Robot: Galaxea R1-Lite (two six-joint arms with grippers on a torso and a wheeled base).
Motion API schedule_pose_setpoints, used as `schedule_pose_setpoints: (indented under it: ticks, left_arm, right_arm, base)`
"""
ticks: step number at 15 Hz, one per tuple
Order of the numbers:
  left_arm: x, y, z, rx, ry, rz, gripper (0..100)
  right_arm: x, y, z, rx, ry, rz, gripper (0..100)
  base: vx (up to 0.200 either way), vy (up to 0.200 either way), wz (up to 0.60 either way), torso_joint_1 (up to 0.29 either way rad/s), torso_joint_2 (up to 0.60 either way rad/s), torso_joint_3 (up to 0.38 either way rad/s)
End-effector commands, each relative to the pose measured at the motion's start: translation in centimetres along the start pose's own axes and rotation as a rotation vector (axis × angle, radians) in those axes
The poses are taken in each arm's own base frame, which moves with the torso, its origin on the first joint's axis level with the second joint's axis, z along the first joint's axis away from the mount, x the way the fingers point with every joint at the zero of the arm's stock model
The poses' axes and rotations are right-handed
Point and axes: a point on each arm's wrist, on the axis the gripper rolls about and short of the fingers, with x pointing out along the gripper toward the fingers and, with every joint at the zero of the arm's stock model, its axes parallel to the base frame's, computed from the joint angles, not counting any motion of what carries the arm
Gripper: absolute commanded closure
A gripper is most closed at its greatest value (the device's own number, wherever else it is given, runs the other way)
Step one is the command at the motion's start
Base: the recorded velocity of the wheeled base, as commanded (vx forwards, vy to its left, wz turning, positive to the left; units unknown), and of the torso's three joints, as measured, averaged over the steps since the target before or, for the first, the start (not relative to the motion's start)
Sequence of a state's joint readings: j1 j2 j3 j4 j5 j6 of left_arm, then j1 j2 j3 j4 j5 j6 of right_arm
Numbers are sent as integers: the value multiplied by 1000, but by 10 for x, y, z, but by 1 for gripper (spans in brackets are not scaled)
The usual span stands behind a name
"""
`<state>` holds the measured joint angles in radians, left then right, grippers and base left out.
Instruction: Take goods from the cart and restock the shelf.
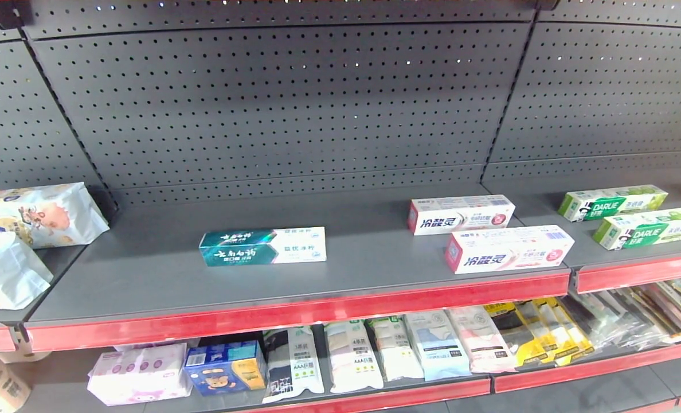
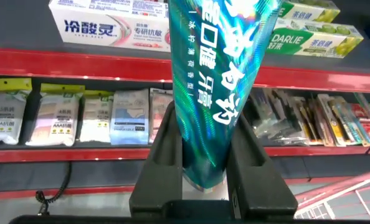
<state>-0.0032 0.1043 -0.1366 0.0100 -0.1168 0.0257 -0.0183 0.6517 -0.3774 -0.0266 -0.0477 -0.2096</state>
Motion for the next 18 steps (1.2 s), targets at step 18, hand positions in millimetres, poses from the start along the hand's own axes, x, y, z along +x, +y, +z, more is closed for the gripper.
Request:
schedule_pose_setpoints:
  ticks: [18]
  left_arm:
    - [280,-23,75,-66,531,-137,0]
  right_arm:
    - [-3,1,-4,-91,-9,15,100]
  base:
    - [0,0,0,0,0,0]
